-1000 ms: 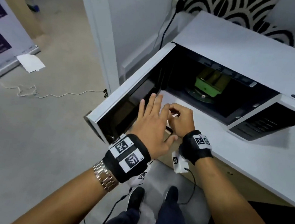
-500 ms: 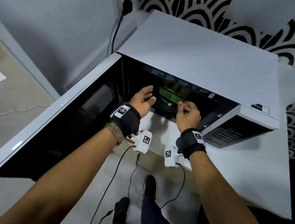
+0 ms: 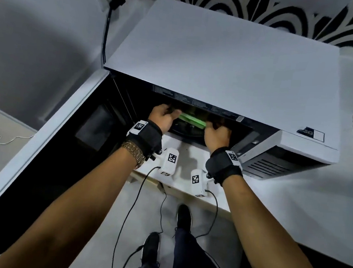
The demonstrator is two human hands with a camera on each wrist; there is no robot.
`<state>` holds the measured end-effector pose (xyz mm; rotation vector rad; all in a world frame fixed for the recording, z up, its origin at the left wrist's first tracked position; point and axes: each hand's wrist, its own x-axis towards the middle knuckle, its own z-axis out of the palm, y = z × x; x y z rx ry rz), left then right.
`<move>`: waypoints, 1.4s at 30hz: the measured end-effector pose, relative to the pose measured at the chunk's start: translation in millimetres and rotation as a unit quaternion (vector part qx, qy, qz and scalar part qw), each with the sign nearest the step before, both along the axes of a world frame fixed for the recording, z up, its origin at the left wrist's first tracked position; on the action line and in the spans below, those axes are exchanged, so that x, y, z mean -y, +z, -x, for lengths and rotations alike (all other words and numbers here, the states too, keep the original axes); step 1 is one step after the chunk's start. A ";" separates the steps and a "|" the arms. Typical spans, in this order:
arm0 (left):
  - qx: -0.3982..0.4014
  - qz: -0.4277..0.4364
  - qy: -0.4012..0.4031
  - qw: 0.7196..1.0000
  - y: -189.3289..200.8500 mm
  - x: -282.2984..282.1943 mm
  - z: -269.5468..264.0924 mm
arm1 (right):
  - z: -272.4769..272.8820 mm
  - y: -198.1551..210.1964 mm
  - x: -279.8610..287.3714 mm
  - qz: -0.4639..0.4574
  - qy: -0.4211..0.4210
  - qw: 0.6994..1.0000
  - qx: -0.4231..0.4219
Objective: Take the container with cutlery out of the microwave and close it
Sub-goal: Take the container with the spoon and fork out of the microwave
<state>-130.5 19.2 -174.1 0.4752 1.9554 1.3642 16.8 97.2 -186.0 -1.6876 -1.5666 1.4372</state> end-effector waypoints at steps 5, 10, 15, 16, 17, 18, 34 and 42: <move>-0.022 -0.047 -0.008 0.999 3.0 43.4 -13.2 | -15.4 -7.6 35.1 -0.068 0.027 0.989 -0.131; -0.061 -0.059 -0.025 0.996 3.5 85.0 -21.0 | -49.6 0.1 75.5 -0.084 0.084 0.976 -0.181; -0.031 -0.069 -0.043 0.996 12.9 121.6 -29.6 | -81.7 5.3 118.3 -0.063 0.095 0.972 -0.205; -0.023 -0.072 -0.043 0.996 11.7 126.6 -29.6 | -87.3 2.6 125.6 -0.065 0.096 0.973 -0.201; -0.013 -0.071 -0.043 0.996 11.0 132.5 -30.2 | -93.6 0.3 133.2 -0.065 0.096 0.974 -0.197; 0.001 -0.072 -0.045 0.996 8.5 137.1 -30.1 | -100.3 -4.4 138.9 -0.063 0.094 0.974 -0.194; 0.052 -0.001 -0.155 0.987 -31.0 136.0 -135.3 | -220.4 -37.5 139.3 -0.090 0.015 0.985 -0.147; 0.054 0.031 -0.188 0.980 -47.9 93.9 -235.0 | -320.5 -59.5 83.0 -0.050 -0.077 0.987 -0.133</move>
